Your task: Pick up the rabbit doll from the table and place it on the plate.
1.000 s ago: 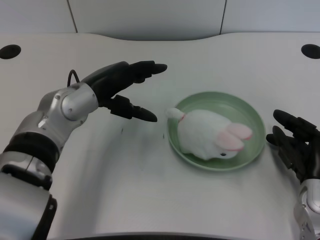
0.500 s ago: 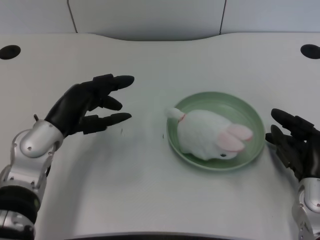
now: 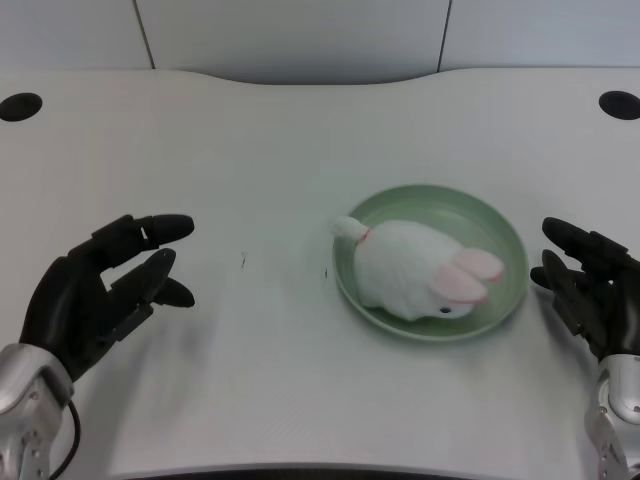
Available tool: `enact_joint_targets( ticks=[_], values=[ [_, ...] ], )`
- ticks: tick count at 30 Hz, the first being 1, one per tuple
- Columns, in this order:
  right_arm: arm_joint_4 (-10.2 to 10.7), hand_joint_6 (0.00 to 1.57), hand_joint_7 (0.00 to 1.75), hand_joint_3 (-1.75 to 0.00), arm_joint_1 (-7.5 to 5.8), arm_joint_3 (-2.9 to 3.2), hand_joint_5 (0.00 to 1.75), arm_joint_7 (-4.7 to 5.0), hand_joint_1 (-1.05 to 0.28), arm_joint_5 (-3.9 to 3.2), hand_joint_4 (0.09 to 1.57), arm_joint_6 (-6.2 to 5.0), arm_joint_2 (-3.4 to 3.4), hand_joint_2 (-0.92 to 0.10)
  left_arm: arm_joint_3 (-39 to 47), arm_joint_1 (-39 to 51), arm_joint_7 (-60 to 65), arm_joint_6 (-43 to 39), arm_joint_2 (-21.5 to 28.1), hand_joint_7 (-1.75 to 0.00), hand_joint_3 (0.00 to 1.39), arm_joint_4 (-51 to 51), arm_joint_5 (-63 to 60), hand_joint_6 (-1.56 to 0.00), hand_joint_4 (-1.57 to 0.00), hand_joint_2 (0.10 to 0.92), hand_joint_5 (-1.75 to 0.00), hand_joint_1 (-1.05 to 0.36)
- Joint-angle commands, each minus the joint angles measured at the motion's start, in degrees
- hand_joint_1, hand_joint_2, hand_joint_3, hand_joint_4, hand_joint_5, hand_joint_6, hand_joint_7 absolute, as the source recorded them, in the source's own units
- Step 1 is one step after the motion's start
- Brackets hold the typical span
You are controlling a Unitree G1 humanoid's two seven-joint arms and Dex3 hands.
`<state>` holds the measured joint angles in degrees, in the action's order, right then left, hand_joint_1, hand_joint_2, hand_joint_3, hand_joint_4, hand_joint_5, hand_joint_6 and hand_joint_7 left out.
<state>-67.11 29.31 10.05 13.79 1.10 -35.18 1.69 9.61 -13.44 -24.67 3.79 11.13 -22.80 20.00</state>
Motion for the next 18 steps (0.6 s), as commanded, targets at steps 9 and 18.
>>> enact_joint_targets(
  ticks=[9,18],
  values=[
    [0.1,0.96,0.10,-0.25,-0.14,0.73,0.78,-1.75,-0.27,-0.86,0.73,-0.88,1.00,-0.92,3.1,7.9,-0.2,5.1,-0.9,-1.00,0.53,5.4,2.6,-0.56,-0.59,0.921,-1.74,-0.63],
    [-0.5,0.95,0.10,-0.23,0.48,1.44,0.79,-2.99,-0.26,-1.64,0.72,0.10,1.40,-0.92,4.6,7.4,-0.9,1.1,-1.2,-1.27,0.55,1.7,2.3,-0.57,-0.68,0.921,-1.75,-0.65]
  ],
)
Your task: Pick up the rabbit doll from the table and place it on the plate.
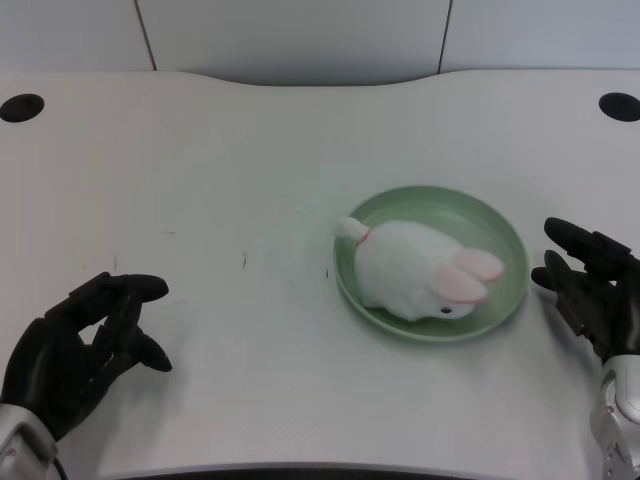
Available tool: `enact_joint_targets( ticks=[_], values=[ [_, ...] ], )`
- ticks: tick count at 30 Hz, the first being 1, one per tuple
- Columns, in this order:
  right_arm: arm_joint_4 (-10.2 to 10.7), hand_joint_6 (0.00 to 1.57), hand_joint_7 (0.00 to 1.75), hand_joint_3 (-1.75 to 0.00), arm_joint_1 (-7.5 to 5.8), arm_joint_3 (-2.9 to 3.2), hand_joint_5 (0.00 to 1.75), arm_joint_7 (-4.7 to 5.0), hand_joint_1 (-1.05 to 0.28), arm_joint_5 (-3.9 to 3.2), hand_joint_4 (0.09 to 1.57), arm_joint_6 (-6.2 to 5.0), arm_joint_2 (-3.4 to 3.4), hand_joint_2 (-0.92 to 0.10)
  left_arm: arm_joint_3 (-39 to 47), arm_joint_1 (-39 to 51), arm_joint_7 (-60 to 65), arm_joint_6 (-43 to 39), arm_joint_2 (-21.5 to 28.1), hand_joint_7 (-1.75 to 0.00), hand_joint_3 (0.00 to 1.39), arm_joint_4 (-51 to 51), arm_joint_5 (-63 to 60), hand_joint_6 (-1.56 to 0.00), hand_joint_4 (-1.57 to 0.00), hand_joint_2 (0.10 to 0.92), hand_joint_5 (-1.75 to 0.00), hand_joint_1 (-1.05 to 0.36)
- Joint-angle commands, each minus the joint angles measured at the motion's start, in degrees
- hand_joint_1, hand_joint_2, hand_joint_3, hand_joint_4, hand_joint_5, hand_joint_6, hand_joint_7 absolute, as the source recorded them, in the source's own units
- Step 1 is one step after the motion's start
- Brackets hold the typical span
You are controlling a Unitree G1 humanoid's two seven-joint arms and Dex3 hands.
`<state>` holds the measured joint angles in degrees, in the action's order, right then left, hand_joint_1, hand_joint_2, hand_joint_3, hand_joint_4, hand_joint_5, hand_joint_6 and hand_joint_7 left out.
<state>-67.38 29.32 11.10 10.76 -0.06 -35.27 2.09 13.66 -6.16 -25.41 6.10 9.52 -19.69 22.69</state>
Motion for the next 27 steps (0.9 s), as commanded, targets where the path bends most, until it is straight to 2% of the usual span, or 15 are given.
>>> enact_joint_targets(
  ticks=[1,3,7,12,14,16,18,22,26,27],
  values=[
    [-0.2,0.96,0.10,-0.23,0.48,0.30,0.79,0.16,-0.26,-0.34,0.73,0.20,1.04,-0.92,0.7,0.0,-0.3,-1.5,0.3,-1.40,0.53,-1.9,-0.3,-0.53,-0.68,0.921,-1.75,-0.64],
    [0.1,0.96,0.10,-0.23,0.34,0.19,0.80,0.59,-0.28,-0.15,0.73,0.05,0.92,-0.92,0.7,-0.5,0.0,-1.7,0.4,-1.49,0.52,-3.0,-0.5,-0.51,-0.70,0.921,-1.75,-0.64],
    [0.4,0.96,0.11,-0.24,0.41,0.15,0.80,1.47,-0.27,-0.10,0.72,0.21,0.65,-0.92,0.9,-1.0,2.5,-0.2,0.0,-1.53,0.50,-3.3,-0.7,-0.50,-0.72,0.921,-1.75,-0.64],
    [0.2,0.96,0.11,-0.25,0.68,-0.03,0.81,1.55,-0.25,-0.07,0.72,0.32,0.78,-0.92,1.0,-1.0,1.7,-0.8,-0.1,-1.53,0.49,-4.2,-0.6,-0.47,-0.69,0.921,-1.75,-0.65],
    [-0.2,0.95,0.11,-0.25,0.87,0.49,0.82,0.64,-0.24,-0.83,0.72,0.55,0.96,-0.92,0.9,-1.5,2.8,-1.3,-0.3,-1.54,0.49,-4.7,-1.3,-0.48,-0.70,0.921,-1.75,-0.65],
    [-0.5,0.95,0.11,-0.23,1.02,0.84,0.82,0.12,-0.25,-1.22,0.72,0.68,1.09,-0.92,0.7,-1.5,3.6,-1.9,-0.4,-1.49,0.48,-5.0,-2.1,-0.52,-0.72,0.921,-1.75,-0.64],
    [-0.6,0.95,0.11,-0.22,1.06,0.94,0.82,-0.01,-0.25,-1.24,0.72,0.67,1.12,-0.92,0.7,-1.4,3.7,-2.2,-0.5,-1.48,0.49,-5.1,-2.4,-0.53,-0.73,0.921,-1.75,-0.63],
    [-0.5,0.96,0.12,-0.21,1.52,1.41,0.82,0.75,-0.25,-1.71,0.71,1.91,0.88,-0.92,0.9,-1.1,2.7,-3.2,-0.8,-1.47,0.51,-6.0,-2.1,-0.50,-0.69,0.921,-1.75,-0.63],
    [-1.5,0.99,0.14,-0.19,2.00,1.95,0.84,0.57,-0.25,-1.82,0.73,1.49,1.06,-0.92,1.0,-1.0,2.3,-3.6,-0.9,-1.46,0.51,-6.4,-1.9,-0.49,-0.67,0.921,-1.75,-0.62],
    [-2.1,0.99,0.14,-0.19,2.11,2.38,0.85,-0.14,-0.25,-2.24,0.73,1.47,1.16,-0.92,1.2,-1.4,1.9,-3.4,-0.8,-1.46,0.51,-7.2,-1.5,-0.48,-0.67,0.921,-1.75,-0.62]
  ],
)
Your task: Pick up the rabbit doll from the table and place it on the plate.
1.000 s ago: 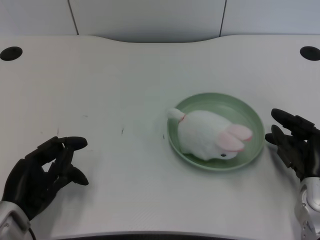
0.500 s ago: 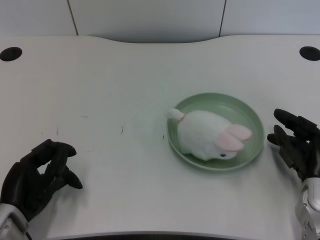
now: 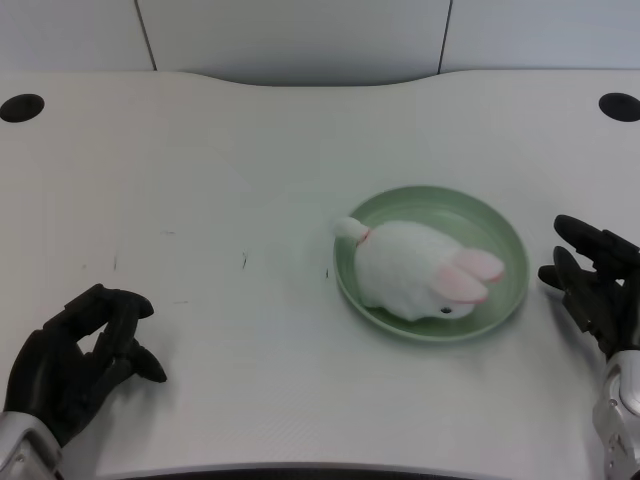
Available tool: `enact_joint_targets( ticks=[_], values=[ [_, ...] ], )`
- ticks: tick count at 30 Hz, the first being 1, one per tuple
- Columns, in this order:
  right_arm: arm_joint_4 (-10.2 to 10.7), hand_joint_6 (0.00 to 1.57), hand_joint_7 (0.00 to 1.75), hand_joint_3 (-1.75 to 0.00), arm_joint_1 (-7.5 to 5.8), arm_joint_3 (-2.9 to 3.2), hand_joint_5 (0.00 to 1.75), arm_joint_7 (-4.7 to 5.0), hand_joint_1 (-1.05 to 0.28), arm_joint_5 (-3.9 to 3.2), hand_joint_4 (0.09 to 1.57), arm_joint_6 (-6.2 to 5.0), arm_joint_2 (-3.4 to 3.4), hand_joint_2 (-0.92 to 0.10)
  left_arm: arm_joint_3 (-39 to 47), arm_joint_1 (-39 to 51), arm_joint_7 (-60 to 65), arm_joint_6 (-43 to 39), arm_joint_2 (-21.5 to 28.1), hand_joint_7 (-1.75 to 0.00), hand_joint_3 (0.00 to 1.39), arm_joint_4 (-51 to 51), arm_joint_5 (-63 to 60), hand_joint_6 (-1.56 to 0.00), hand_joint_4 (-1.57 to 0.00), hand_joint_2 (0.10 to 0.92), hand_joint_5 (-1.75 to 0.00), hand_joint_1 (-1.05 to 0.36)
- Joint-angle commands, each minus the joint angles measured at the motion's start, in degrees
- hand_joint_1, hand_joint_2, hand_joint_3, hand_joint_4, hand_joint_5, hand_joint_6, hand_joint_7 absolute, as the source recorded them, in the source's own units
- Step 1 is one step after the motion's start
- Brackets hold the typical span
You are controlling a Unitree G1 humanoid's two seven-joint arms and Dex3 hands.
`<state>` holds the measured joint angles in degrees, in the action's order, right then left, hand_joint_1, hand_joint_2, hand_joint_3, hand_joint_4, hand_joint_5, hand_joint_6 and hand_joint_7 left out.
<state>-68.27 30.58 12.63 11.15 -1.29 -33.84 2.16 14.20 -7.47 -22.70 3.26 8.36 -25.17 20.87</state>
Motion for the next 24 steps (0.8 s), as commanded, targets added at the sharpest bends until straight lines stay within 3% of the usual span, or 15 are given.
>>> enact_joint_targets(
  ticks=[1,2,4,6,11,14,17,20,22,24],
  values=[
    [-1.6,0.98,0.13,-0.20,0.93,1.18,0.84,-1.09,-0.26,-1.32,0.73,0.00,1.15,-0.92,0.8,-0.4,-1.1,-0.3,0.5,-1.46,0.49,-2.3,0.6,-0.50,-0.68,0.921,-1.75,-0.62],
    [-1.9,0.98,0.13,-0.21,1.01,1.43,0.84,-1.49,-0.26,-1.54,0.73,-0.06,1.20,-0.92,1.0,-0.6,-1.3,-0.2,0.5,-1.46,0.48,-2.7,0.8,-0.50,-0.68,0.921,-1.75,-0.63],
    [-2.6,0.98,0.14,-0.19,1.09,1.65,0.83,-1.00,-0.27,-1.51,0.73,0.02,1.03,-0.92,2.3,-1.5,-0.8,5.3,0.5,-1.45,0.42,-1.9,3.7,-0.51,-0.67,0.921,-1.75,-0.63],
    [-3.0,0.98,0.14,-0.16,1.21,1.90,0.81,-0.76,-0.28,-1.56,0.75,0.08,0.84,-0.92,2.2,-1.8,-1.1,6.5,1.1,-1.50,0.46,-1.7,3.6,-0.50,-0.66,0.921,-1.75,-0.63],
    [-3.0,0.98,0.14,-0.20,1.23,0.92,0.77,0.62,-0.30,0.06,0.76,0.10,0.83,-0.92,1.5,-2.7,1.4,8.9,2.1,-1.53,0.47,-1.0,1.2,-0.47,-0.69,0.921,-1.75,-0.66],
    [-2.6,0.98,0.12,-0.25,1.27,0.77,0.75,1.27,-0.25,0.21,0.75,0.34,0.59,-0.92,2.0,-3.7,-0.1,7.2,2.0,-1.53,0.49,-3.7,1.4,-0.44,-0.71,0.921,-1.75,-0.63],
    [-2.4,0.97,0.12,-0.26,1.22,0.17,0.74,1.88,-0.24,0.67,0.75,0.27,0.82,-0.92,2.6,-4.3,-1.4,7.2,1.8,-1.51,0.47,-5.1,2.4,-0.48,-0.71,0.921,-1.75,-0.63],
    [-3.1,0.98,0.12,-0.24,1.36,0.24,0.73,1.46,-0.26,0.41,0.75,0.43,1.30,-0.92,2.9,-4.6,-1.9,8.6,1.9,-1.49,0.46,-5.3,3.1,-0.49,-0.71,0.921,-1.75,-0.64],
    [-2.9,0.99,0.12,-0.23,1.33,0.13,0.72,2.03,-0.26,0.54,0.76,0.42,1.16,-0.92,2.5,-4.4,-2.4,7.4,2.1,-1.48,0.47,-5.6,2.4,-0.50,-0.70,0.921,-1.75,-0.64],
    [-3.0,0.99,0.12,-0.23,1.35,0.23,0.71,1.93,-0.25,0.36,0.77,0.40,1.10,-0.92,2.4,-4.3,-2.9,6.7,2.1,-1.46,0.47,-5.7,2.1,-0.51,-0.71,0.921,-1.75,-0.65]
  ],
)
